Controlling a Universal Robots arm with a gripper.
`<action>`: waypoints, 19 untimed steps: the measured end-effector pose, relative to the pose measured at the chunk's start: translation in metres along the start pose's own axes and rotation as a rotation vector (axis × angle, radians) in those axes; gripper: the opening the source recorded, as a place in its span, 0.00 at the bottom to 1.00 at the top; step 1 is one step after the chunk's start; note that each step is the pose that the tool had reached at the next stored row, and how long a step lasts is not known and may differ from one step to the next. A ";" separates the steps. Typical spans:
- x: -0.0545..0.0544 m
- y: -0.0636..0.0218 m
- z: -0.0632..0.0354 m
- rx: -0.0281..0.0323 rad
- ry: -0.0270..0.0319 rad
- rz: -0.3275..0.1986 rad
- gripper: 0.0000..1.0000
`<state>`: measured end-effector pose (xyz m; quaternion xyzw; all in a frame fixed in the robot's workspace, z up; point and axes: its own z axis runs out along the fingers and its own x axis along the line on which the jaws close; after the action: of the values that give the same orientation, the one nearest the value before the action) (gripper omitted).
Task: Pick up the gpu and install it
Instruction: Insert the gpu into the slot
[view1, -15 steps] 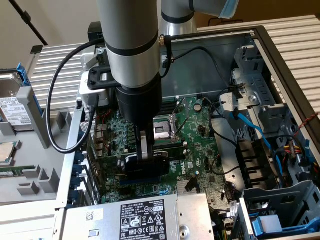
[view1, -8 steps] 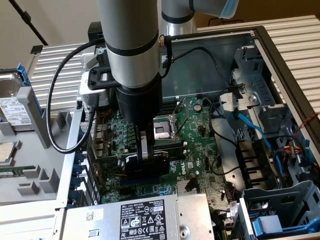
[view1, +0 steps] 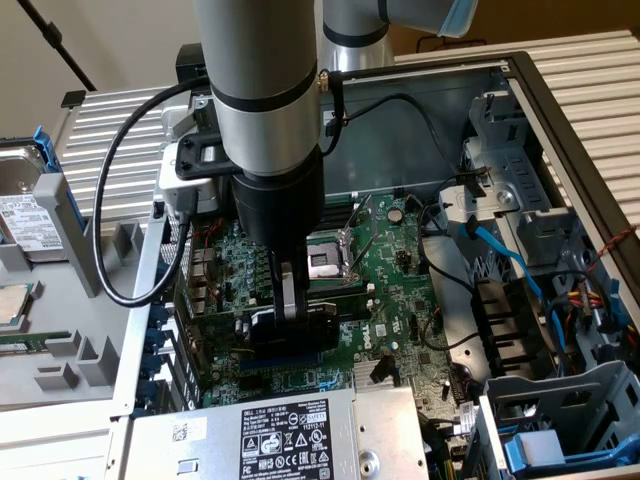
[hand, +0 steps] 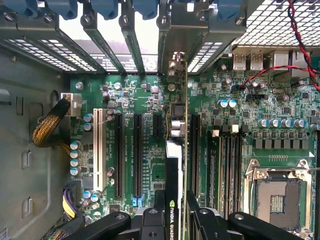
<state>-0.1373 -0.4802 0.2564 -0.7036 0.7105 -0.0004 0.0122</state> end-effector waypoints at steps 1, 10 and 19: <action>0.000 0.0000 0.0005 0.0001 0.0000 0.000 0.27; 0.000 0.0000 0.0008 -0.0002 0.0003 0.000 0.27; 0.000 0.0000 0.0021 0.0008 0.0003 0.000 0.27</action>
<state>-0.1372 -0.4802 0.2543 -0.7036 0.7105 -0.0008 0.0124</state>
